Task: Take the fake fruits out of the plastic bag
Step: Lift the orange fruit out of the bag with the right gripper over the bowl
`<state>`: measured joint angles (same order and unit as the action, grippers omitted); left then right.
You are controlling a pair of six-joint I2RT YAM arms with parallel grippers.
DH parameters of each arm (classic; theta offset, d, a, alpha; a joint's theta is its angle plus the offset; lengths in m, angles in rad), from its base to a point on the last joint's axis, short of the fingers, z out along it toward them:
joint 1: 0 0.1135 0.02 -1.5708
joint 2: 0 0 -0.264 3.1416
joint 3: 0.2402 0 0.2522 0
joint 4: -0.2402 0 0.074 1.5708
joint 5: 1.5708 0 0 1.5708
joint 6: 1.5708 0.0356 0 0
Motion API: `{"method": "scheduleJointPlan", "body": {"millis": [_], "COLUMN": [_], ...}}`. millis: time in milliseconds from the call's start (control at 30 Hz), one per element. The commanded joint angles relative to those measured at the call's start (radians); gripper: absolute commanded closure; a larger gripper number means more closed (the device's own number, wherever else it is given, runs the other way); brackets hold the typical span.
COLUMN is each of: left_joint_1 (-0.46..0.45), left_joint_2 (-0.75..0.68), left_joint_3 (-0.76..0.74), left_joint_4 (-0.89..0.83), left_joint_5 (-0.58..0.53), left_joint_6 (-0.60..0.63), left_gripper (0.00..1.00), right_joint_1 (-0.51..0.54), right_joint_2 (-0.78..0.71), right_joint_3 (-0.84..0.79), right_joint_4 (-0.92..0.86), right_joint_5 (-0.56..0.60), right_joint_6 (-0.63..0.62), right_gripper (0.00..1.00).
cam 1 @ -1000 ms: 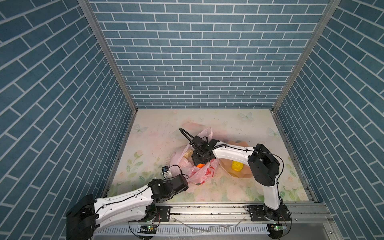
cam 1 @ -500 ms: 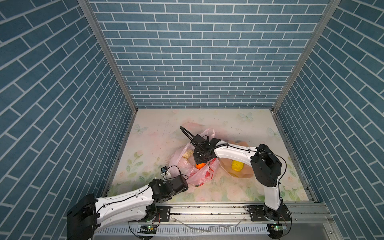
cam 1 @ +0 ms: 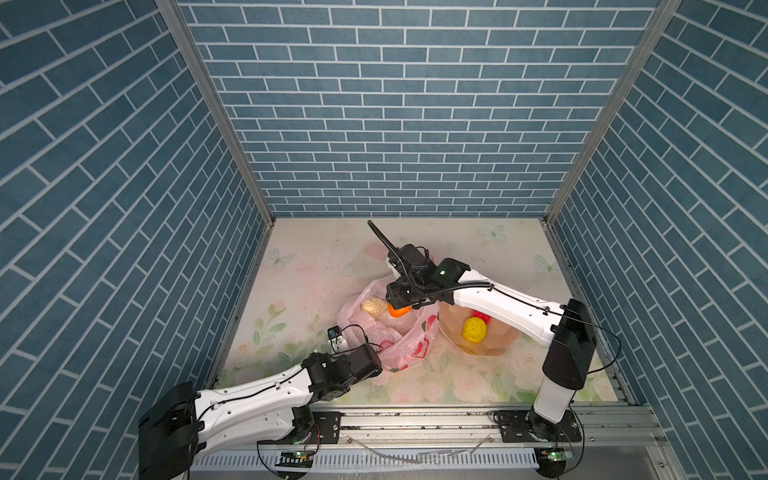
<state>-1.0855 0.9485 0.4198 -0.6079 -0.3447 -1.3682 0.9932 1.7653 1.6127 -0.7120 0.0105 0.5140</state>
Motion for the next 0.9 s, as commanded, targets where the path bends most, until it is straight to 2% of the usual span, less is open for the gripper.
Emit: {"method": "scheduleJointPlan", "body": {"millis": [0,167,400,600,867], "left_joint_1": [-0.006,-0.006,-0.006,-0.006,-0.005], "left_joint_2": [0.011,0.022,0.057,0.058,0.022], "left_joint_3": [0.018,0.02,0.036,0.038,0.016], "left_joint_4": [-0.006,0.012,0.03,0.022,0.007], "left_joint_5": [-0.025,-0.028,-0.019,-0.023,-0.037], "left_joint_6": [0.015,0.017,0.036,0.026,-0.008], "left_gripper": [0.86,0.86,0.86,0.85,0.86], "right_joint_1": [-0.023,-0.112,-0.319,-0.404,-0.419], "right_joint_2": [-0.112,-0.269,-0.418,-0.386,-0.26], "right_joint_3": [0.038,-0.029,-0.229,-0.37,-0.435], "right_joint_4": [-0.104,-0.18,-0.187,-0.075,0.052], "right_joint_5": [0.05,0.113,0.168,0.148,0.083], "right_joint_6": [-0.045,-0.063,-0.098,-0.112,-0.111], "right_gripper": [0.71,0.71,0.73,0.74,0.74]}}
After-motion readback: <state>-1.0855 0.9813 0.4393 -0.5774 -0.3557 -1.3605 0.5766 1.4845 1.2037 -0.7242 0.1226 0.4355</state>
